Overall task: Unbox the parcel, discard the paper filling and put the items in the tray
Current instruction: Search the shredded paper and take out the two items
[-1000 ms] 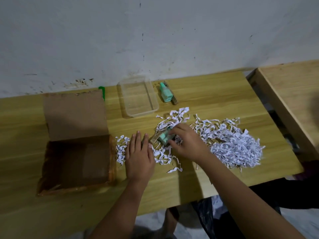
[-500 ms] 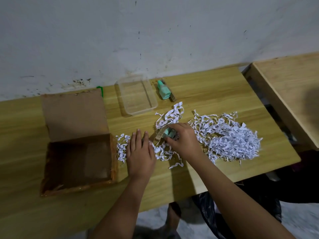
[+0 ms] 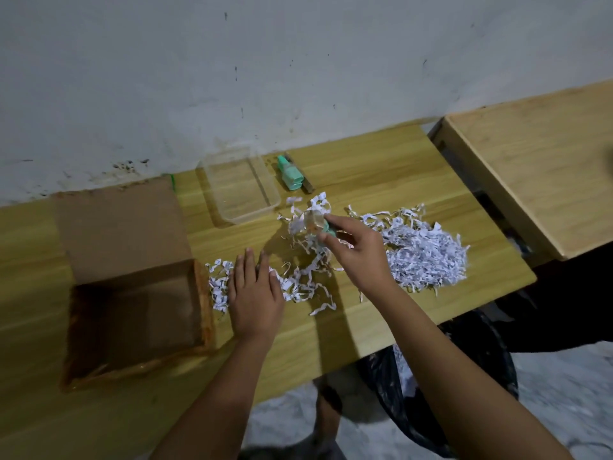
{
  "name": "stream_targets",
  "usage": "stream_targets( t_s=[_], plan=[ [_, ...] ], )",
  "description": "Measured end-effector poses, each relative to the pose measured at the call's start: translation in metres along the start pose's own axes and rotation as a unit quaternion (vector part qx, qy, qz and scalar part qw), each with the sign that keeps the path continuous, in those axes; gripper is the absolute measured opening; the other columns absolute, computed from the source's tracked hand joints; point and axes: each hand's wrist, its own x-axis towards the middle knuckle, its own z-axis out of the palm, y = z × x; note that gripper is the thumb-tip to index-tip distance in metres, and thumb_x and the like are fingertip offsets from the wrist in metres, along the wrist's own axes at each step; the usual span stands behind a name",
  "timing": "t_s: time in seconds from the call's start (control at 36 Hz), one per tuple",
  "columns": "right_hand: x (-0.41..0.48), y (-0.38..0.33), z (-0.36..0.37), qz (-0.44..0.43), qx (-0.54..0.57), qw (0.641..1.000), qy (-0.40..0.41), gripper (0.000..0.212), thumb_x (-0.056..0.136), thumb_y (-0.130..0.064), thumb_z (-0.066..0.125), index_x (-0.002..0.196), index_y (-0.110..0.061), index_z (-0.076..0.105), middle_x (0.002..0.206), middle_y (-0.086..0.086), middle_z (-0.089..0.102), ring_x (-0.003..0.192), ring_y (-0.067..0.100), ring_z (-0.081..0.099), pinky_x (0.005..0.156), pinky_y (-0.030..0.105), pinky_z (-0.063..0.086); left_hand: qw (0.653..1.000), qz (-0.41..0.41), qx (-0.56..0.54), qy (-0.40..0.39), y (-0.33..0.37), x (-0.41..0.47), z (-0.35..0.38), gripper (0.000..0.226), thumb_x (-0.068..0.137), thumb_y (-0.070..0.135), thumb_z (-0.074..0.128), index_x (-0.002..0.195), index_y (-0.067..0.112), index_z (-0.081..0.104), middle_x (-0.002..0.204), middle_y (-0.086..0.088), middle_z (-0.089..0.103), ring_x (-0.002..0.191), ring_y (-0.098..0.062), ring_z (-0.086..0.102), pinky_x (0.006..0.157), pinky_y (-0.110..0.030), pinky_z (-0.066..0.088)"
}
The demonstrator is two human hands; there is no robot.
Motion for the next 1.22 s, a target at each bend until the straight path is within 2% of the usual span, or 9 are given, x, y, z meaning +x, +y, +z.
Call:
stream_targets(
  t_s=[0.19, 0.31, 0.47, 0.58, 0.69, 0.81, 0.89, 1.08, 1.22],
  plan=[
    [0.000, -0.006, -0.010, 0.008, 0.036, 0.998, 0.041, 0.032, 0.079, -0.006, 0.070, 0.110, -0.013, 0.066, 0.099, -0.012, 0.064, 0.097, 0.015, 0.064, 0.090, 0.032, 0.052, 1.000, -0.001, -0.003, -0.003, -0.001, 0.000, -0.001, 0.058, 0.091, 0.039, 0.015, 0.139, 0.018, 0.042, 0.151, -0.005, 0.033, 0.141, -0.023, 0.025, 0.113, -0.040, 0.022],
    [0.004, -0.007, -0.017, 0.062, 0.164, 0.983, 0.045, 0.030, 0.082, -0.004, 0.065, 0.111, -0.014, 0.064, 0.100, 0.000, 0.069, 0.091, 0.004, 0.067, 0.084, 0.021, 0.053, 1.000, -0.002, -0.006, 0.000, 0.001, -0.001, -0.002, 0.058, 0.091, 0.038, 0.015, 0.138, 0.018, 0.043, 0.150, -0.006, 0.035, 0.140, -0.023, 0.028, 0.112, -0.040, 0.022],
    [0.005, -0.002, -0.013, 0.096, 0.195, 0.975, 0.047, 0.023, 0.085, -0.003, 0.061, 0.107, -0.002, 0.066, 0.093, 0.005, 0.069, 0.081, 0.002, 0.067, 0.081, 0.019, 0.054, 1.000, -0.006, -0.005, 0.001, -0.003, 0.000, -0.002, 0.057, 0.091, 0.038, 0.015, 0.139, 0.019, 0.041, 0.150, -0.006, 0.034, 0.140, -0.023, 0.026, 0.113, -0.040, 0.021],
    [0.003, 0.001, -0.009, 0.122, 0.235, 0.963, 0.057, 0.013, 0.085, -0.003, 0.062, 0.096, -0.007, 0.068, 0.084, -0.001, 0.068, 0.079, 0.006, 0.067, 0.080, 0.021, 0.056, 1.000, -0.004, -0.008, 0.004, -0.003, 0.000, -0.002, 0.057, 0.092, 0.038, 0.017, 0.139, 0.019, 0.042, 0.150, -0.005, 0.034, 0.140, -0.023, 0.027, 0.113, -0.040, 0.020],
    [0.002, 0.005, -0.006, 0.086, 0.147, 0.984, 0.045, 0.029, 0.079, -0.002, 0.068, 0.107, -0.006, 0.067, 0.100, 0.005, 0.069, 0.090, 0.004, 0.066, 0.079, 0.015, 0.052, 1.000, -0.005, -0.015, 0.010, 0.001, -0.001, -0.002, 0.055, 0.092, 0.037, 0.018, 0.138, 0.019, 0.043, 0.149, -0.006, 0.035, 0.140, -0.023, 0.028, 0.113, -0.041, 0.021],
    [0.004, 0.016, -0.009, 0.017, -0.045, 0.998, -0.028, 0.040, 0.072, 0.000, 0.073, 0.111, -0.009, 0.066, 0.115, 0.009, 0.065, 0.105, 0.020, 0.062, 0.095, 0.035, 0.050, 1.000, 0.001, -0.012, 0.006, 0.002, -0.003, -0.003, 0.055, 0.092, 0.037, 0.018, 0.139, 0.020, 0.042, 0.150, -0.005, 0.034, 0.141, -0.022, 0.026, 0.113, -0.040, 0.020],
    [0.011, 0.031, -0.011, -0.019, -0.111, 0.987, -0.119, 0.043, 0.072, 0.006, 0.070, 0.112, -0.008, 0.066, 0.119, 0.009, 0.064, 0.109, 0.020, 0.059, 0.099, 0.036, 0.047, 1.000, -0.027, -0.007, 0.002, 0.002, -0.002, 0.006, 0.055, 0.092, 0.037, 0.018, 0.139, 0.020, 0.042, 0.150, -0.004, 0.034, 0.141, -0.021, 0.025, 0.113, -0.041, 0.020],
    [0.008, 0.042, -0.012, -0.038, -0.201, 0.960, -0.191, 0.048, 0.074, 0.013, 0.061, 0.116, -0.010, 0.064, 0.128, 0.010, 0.060, 0.117, 0.023, 0.056, 0.103, 0.023, 0.038, 1.000, -0.023, -0.005, 0.005, 0.002, -0.001, 0.004, 0.055, 0.092, 0.037, 0.018, 0.139, 0.021, 0.041, 0.151, -0.003, 0.033, 0.141, -0.020, 0.024, 0.114, -0.040, 0.019],
    [0.002, 0.046, -0.015, 0.022, -0.149, 0.968, -0.199, 0.050, 0.079, 0.003, 0.056, 0.126, -0.015, 0.056, 0.140, 0.002, 0.047, 0.126, 0.019, 0.045, 0.094, 0.017, 0.045, 1.000, -0.024, -0.007, 0.008, 0.004, 0.000, 0.003, 0.054, 0.092, 0.037, 0.018, 0.139, 0.022, 0.041, 0.151, -0.003, 0.032, 0.141, -0.020, 0.024, 0.114, -0.039, 0.016]
  ],
)
